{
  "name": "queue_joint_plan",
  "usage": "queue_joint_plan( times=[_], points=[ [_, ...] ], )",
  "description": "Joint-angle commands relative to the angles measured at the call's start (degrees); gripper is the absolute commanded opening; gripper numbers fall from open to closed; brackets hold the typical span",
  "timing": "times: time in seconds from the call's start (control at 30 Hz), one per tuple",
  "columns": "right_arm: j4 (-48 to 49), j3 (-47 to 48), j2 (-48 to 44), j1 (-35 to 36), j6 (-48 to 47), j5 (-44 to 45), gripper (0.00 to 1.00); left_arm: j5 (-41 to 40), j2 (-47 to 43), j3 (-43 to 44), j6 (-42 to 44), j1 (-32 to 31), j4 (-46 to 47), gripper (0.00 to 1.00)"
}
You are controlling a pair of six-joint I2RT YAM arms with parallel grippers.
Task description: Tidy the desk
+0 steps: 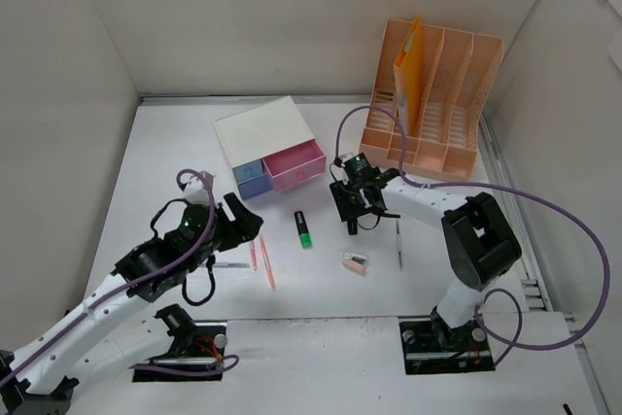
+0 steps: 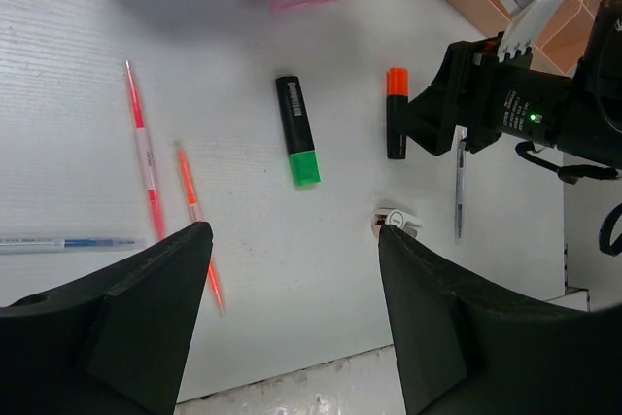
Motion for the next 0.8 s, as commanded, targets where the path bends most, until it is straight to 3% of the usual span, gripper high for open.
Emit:
queue_joint_plan(
  times=[0.0, 0.17, 0.33, 0.43, 0.47, 0.53, 0.6, 0.77],
  points=[
    [3.6, 3.8, 2.5, 0.4, 3.3, 1.7, 0.54, 0.0, 1.5, 1.4, -0.7, -0.3, 1.6, 0.65],
    [3.7, 4.1, 5.2, 0.6, 6.2, 5.2, 0.52, -0.1, 2.4, 2.1, -0.5, -0.9, 1.0, 0.65],
    [3.8, 2.0, 5.5, 0.6, 8.1, 6.8, 0.42, -0.4, 2.4, 2.2, -0.7, -0.9, 0.8, 0.65],
    [3.9, 0.6, 4.6, 0.8, 7.4, 5.8, 0.29, -0.2, 2.9, 1.7, -0.9, -0.9, 1.3, 0.64],
    [3.8, 0.1, 3.7, 0.8, 5.2, 4.9, 0.16, 0.1, 3.7, 1.7, -0.6, -0.9, 1.7, 0.63],
    [3.8, -0.1, 1.7, 0.6, 4.1, 4.6, 0.12, 0.4, 4.5, 1.7, -0.4, -0.9, 1.9, 0.63],
    [3.9, -0.3, -3.0, 0.6, -1.0, 2.9, 0.01, 0.7, 5.3, 1.8, 0.1, -0.9, 2.1, 0.63],
    [3.6, 1.1, -15.5, 0.8, -17.0, -8.1, 0.00, 1.6, 7.5, 1.9, 1.2, -0.9, 3.6, 0.63]
  ],
)
